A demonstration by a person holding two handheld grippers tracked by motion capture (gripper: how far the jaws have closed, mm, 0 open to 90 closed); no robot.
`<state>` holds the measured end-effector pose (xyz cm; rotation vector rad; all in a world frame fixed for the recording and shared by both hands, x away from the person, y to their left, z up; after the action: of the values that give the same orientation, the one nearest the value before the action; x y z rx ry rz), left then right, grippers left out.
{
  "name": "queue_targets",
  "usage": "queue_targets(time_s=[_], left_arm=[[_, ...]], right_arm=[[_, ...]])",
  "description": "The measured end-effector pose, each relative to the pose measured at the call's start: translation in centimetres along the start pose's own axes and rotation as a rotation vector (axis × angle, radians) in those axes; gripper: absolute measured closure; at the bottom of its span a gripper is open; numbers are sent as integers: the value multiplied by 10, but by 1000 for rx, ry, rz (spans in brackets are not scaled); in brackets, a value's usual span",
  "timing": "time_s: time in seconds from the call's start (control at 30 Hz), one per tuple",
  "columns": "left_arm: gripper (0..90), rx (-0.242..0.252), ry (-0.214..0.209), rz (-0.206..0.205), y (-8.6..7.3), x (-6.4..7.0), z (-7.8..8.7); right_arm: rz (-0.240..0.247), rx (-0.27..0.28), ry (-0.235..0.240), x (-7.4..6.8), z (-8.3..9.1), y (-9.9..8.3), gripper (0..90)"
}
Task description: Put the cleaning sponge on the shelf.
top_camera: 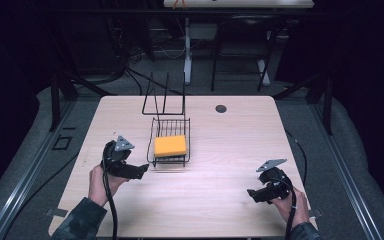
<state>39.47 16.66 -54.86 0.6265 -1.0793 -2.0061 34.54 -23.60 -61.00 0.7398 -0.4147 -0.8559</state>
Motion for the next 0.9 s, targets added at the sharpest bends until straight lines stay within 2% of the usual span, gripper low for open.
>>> queue_targets(time_s=[0.13, 0.33, 0.53, 0.67, 0.9], left_arm=[[51, -17, 15, 9, -12, -3, 5], [13, -61, 14, 25, -35, -2, 7], [1, -107, -26, 29, -55, 4, 3], [1, -138, -42, 25, -61, 7, -4], [1, -151, -46, 31, -64, 4, -9]], right_arm=[[3, -5, -1, -1, 0, -1, 161], [7, -10, 1, -1, -1, -1, 161], [12, -17, 2, 0, -2, -2, 161], [11, -22, 6, -1, -3, -3, 162], [8, -28, 17, -1, -2, -4, 162]])
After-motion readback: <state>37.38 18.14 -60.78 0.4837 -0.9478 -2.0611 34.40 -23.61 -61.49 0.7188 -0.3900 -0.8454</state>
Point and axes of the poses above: each handheld gripper's, and its own axes: z roughly backward along the jaws, y roughly out of its top, x roughly to its right, the point moved 9 cm from there along -z, roughly forward along the jaws, and after that the axes turned 15 degrees about x, right-handed, at the moved point
